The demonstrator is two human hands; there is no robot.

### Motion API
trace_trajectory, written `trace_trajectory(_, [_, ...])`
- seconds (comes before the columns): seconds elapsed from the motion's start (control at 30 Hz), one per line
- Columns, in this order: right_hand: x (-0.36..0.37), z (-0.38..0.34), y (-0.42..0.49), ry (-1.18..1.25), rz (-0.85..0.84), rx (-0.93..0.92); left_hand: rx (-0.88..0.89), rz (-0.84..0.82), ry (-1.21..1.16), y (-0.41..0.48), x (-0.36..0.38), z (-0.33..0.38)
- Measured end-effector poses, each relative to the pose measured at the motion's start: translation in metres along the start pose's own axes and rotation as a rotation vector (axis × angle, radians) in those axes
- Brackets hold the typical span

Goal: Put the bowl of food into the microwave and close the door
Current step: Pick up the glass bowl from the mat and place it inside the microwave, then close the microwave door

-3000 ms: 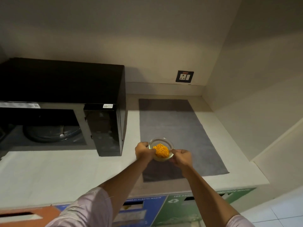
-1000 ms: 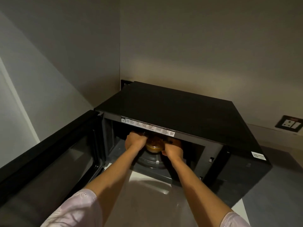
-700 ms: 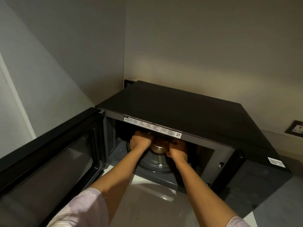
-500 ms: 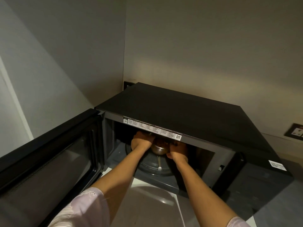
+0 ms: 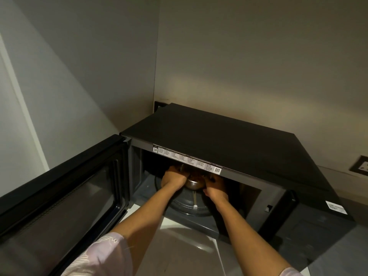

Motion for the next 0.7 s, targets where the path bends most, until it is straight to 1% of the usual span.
trace_trajectory(0.07, [-0.004, -0.003, -0.010, -0.093, 0.024, -0.038, -0.016, -0.003, 0.013, -0.010, 0.000, -0.002])
trace_trajectory(0.13, [-0.009, -0.007, -0.026, -0.171, 0.081, -0.090, -0.015, 0.020, 0.045, -0.023, -0.003, -0.002])
trace_trajectory(0.23, [-0.010, -0.020, -0.060, -0.200, 0.126, -0.254, 0.051, 0.060, 0.082, -0.053, -0.011, 0.003])
trace_trajectory(0.4, [0.009, -0.038, -0.128, -0.130, 0.002, -0.507, 0.195, 0.116, 0.146, -0.111, -0.037, 0.011])
trace_trajectory(0.53, [0.020, -0.056, -0.175, -0.066, -0.068, -0.611, 0.258, 0.202, 0.172, -0.157, -0.070, 0.009])
trace_trajectory(0.7, [0.036, -0.095, -0.225, -0.014, -0.180, -0.706, 0.393, 0.380, 0.202, -0.210, -0.125, 0.013])
Point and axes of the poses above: each hand's wrist, its own y-axis towards the middle knuckle, its own x-axis out of the palm, z = x × y, the point moved 6 cm from there along y, towards the middle knuckle, and after that the axes turned 2 degrees about y, right-handed, at the moved point
